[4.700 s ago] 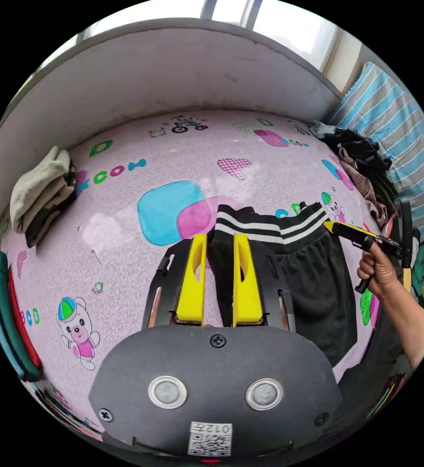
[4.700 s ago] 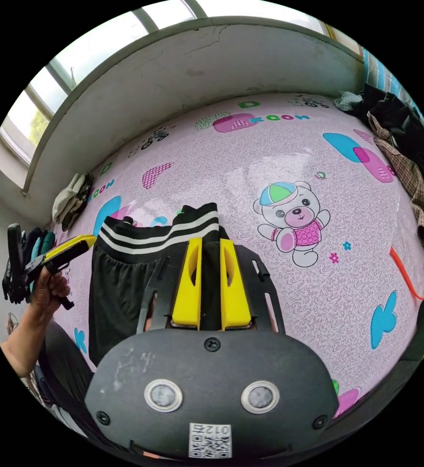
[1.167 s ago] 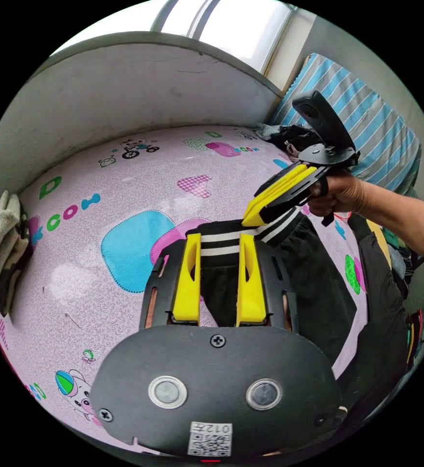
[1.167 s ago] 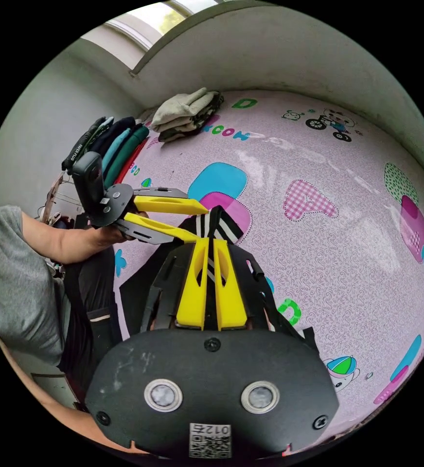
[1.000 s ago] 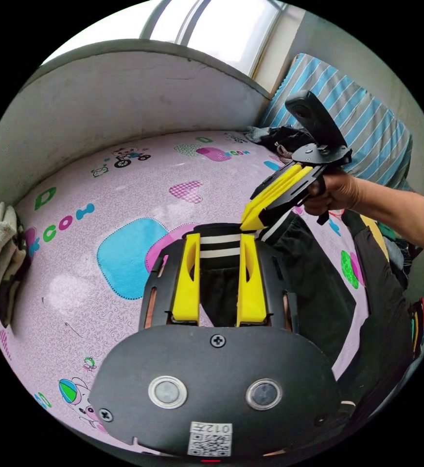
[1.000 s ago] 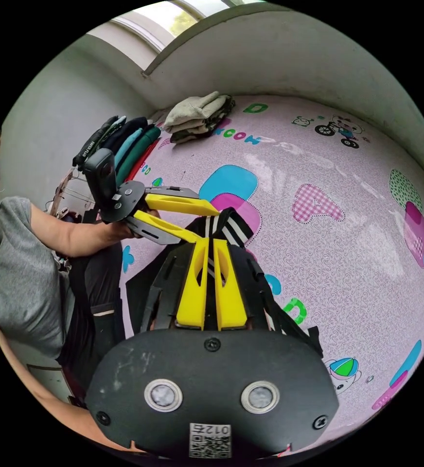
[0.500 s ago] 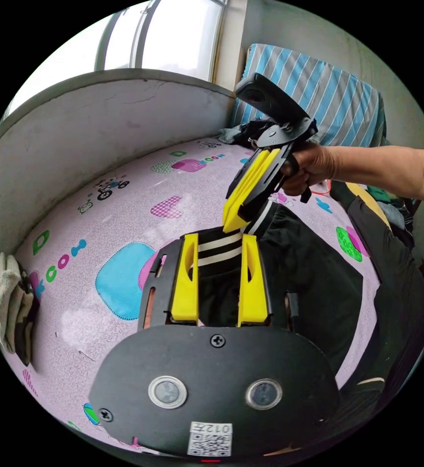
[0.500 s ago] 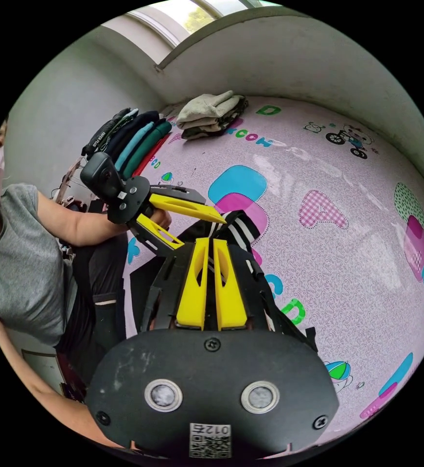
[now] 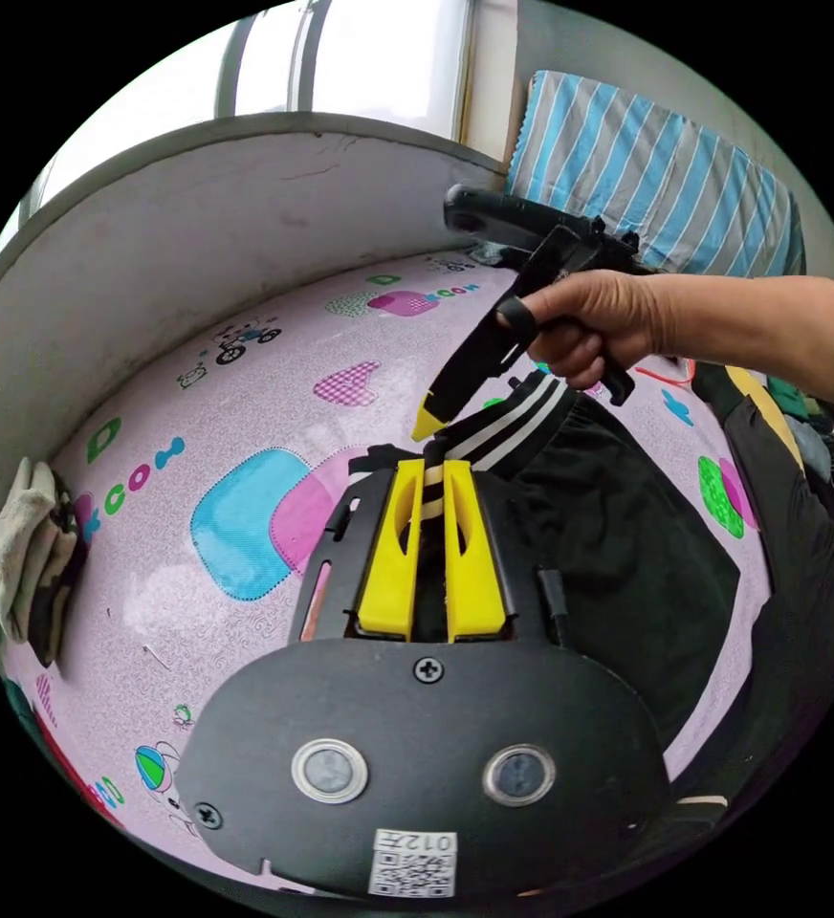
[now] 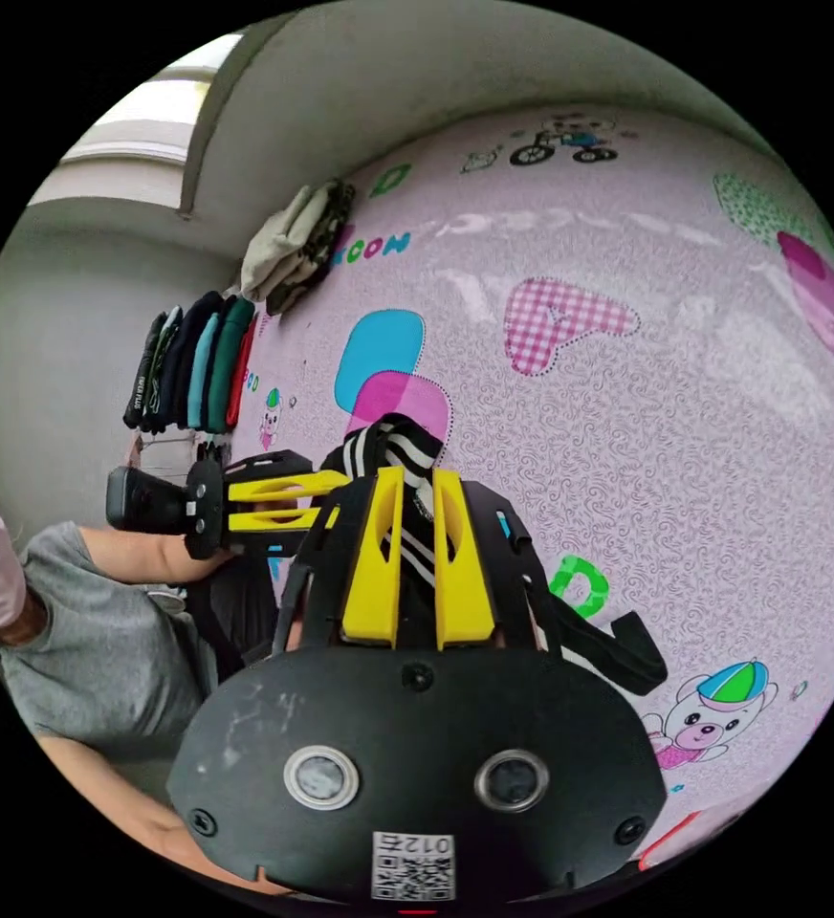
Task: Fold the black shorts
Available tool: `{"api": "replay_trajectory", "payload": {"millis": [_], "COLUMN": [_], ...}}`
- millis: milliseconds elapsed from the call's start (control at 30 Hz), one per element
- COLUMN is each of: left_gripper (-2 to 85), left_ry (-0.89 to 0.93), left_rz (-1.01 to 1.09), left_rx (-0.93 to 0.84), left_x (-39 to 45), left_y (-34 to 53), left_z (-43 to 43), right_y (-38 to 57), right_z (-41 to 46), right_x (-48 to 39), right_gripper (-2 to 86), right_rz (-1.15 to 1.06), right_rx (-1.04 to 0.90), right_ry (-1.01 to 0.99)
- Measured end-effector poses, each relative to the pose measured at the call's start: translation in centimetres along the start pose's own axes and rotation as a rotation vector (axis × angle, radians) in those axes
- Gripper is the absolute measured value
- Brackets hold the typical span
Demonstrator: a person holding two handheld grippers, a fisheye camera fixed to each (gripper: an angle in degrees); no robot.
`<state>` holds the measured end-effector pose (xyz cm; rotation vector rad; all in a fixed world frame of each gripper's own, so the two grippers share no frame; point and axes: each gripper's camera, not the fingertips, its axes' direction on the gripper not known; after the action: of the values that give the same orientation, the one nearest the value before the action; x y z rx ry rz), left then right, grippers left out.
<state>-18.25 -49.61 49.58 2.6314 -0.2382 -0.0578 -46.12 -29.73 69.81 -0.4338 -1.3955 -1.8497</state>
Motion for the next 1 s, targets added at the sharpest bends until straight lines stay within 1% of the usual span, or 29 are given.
{"api": "replay_trajectory", "payload": {"millis": [167, 267, 400, 567, 733, 800, 900, 1000], "left_gripper": [1.7, 1.6, 1.6, 2.0, 4.1, 5.0, 6.7, 7.7], "left_ry": [-0.076, -0.084, -0.130, -0.174, -0.208, -0.224, -0.213, -0.192], "left_rz": [0.033, 0.016, -0.021, -0.037, -0.047, -0.081, -0.138, -0.182], "left_rx": [0.014, 0.014, -0.001, -0.007, -0.029, -0.016, -0.018, -0.049], "left_x": [2.1, 2.5, 2.9, 3.6, 3.9, 3.4, 2.2, 1.2], "left_y": [0.2, 0.4, 0.5, 0.5, 0.5, 0.5, 0.5, 0.6], "left_z": [-0.1, 0.0, 0.0, -0.1, 0.0, -0.3, -0.5, -0.3], "right_y": [-2.9, -4.4, -5.5, -7.6, -9.5, -9.8, -9.4, -8.7], "right_z": [1.0, 1.6, 1.5, 0.1, 3.2, 3.1, 2.2, -0.4], "right_x": [2.7, 3.6, 3.8, 5.0, 7.3, 7.5, 7.5, 7.1], "right_gripper": [5.8, 2.1, 0.2, -0.4, -0.2, 0.1, 1.4, 4.5], "right_rz": [0.044, 0.060, 0.065, 0.168, 0.216, 0.205, 0.190, 0.167], "right_rx": [-0.022, -0.060, -0.113, -0.250, -0.383, -0.371, -0.330, -0.202], "right_ry": [-0.063, -0.050, -0.022, -0.070, -0.063, -0.079, -0.053, -0.033]}}
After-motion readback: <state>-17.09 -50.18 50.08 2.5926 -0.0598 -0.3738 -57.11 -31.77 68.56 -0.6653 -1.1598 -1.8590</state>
